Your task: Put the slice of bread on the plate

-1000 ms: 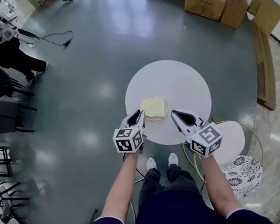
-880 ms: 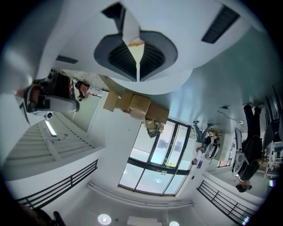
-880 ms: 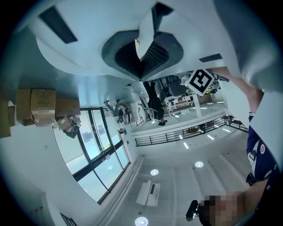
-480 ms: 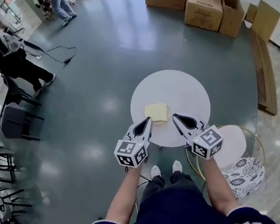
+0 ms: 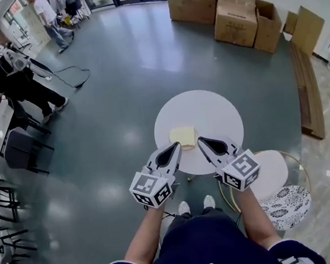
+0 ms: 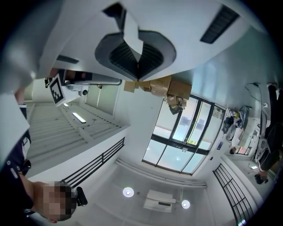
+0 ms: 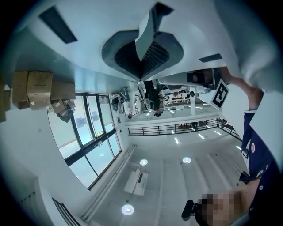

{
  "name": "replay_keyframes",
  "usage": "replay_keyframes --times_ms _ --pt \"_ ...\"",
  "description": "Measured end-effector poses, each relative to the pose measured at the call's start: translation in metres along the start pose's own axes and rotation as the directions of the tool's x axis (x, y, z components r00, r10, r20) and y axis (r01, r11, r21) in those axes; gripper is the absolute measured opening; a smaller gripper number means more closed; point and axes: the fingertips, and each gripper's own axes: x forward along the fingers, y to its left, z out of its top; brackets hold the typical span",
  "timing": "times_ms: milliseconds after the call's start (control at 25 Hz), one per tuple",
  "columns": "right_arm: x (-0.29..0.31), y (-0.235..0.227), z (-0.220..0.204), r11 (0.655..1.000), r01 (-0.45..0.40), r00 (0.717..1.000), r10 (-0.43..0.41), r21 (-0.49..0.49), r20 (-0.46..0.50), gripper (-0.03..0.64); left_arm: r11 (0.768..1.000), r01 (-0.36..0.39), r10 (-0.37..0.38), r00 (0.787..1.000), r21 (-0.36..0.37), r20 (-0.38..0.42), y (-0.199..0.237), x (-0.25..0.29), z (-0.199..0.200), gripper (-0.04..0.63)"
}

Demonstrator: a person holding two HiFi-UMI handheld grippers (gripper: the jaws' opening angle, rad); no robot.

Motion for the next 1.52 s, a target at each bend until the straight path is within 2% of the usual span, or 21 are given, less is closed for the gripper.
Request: replay_keyframes --times_ms 360,640,1520 --pt "-0.008 0.016 0.024 0.999 -0.017 0.999 0.018 -0.039 0.040 0.006 0.998 0.041 -0.042 0.999 0.044 0.030 -0.022 -0.008 0.020 0.008" --pt "-0.013 0.021 0.034 0.999 -0.023 0.997 0.026 -0.044 0.074 0.006 0.998 0.059 -0.061 0.997 0.036 0.042 -0.031 -0.009 0.024 0.008" --pt "-0.023 0.022 0.038 0.999 0.001 0.997 0.002 -0.038 0.082 0.006 0.996 0.088 -0.089 0.995 0.032 0.039 -0.045 -0.008 0.026 0.008"
